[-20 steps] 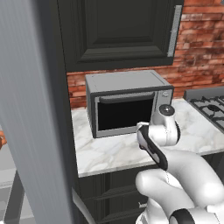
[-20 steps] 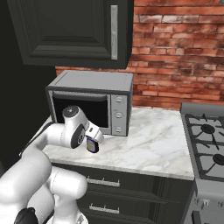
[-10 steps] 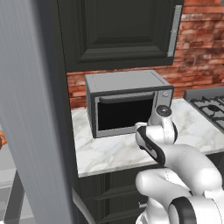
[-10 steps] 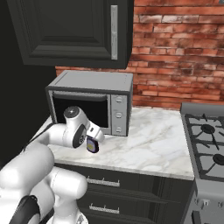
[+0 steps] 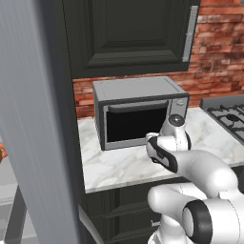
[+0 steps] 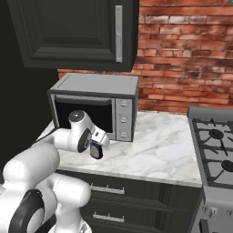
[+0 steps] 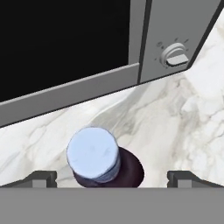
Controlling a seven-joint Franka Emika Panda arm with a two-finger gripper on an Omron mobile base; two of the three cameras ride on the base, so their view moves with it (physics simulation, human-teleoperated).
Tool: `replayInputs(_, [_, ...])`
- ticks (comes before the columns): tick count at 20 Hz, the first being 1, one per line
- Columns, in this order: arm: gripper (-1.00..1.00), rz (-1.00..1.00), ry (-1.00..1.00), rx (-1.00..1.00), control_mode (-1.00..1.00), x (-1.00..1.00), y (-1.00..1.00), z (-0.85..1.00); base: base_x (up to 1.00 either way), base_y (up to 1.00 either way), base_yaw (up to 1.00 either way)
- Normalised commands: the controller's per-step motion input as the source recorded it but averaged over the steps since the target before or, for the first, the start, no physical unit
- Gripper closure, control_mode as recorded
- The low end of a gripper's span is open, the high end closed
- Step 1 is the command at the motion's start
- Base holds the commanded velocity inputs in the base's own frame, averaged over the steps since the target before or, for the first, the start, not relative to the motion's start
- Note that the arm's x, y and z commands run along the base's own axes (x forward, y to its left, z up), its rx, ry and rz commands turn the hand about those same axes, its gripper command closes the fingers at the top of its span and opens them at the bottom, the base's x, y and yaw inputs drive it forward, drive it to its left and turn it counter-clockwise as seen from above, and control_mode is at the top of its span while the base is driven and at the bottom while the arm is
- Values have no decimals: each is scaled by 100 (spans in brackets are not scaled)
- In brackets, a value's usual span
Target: Place the mayonnaise and condiment bottle from the counter to the top shelf of the fridge. If the existing items in the fridge are on the top shelf, move them to other shelves.
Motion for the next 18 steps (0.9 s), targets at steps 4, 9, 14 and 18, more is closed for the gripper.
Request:
replayInputs(4, [-100, 0, -1, 0, -100, 3, 0, -7, 0, 0, 0])
replayInputs(9, [-100, 0, -2, 0, -100, 2, 0, -9, 0, 0, 0])
replayInputs(14, [-100, 0, -2, 0, -100, 5, 0, -7, 0, 0, 0])
replayInputs(18, [-100, 0, -3, 0, -100, 7, 0, -1, 0, 0, 0])
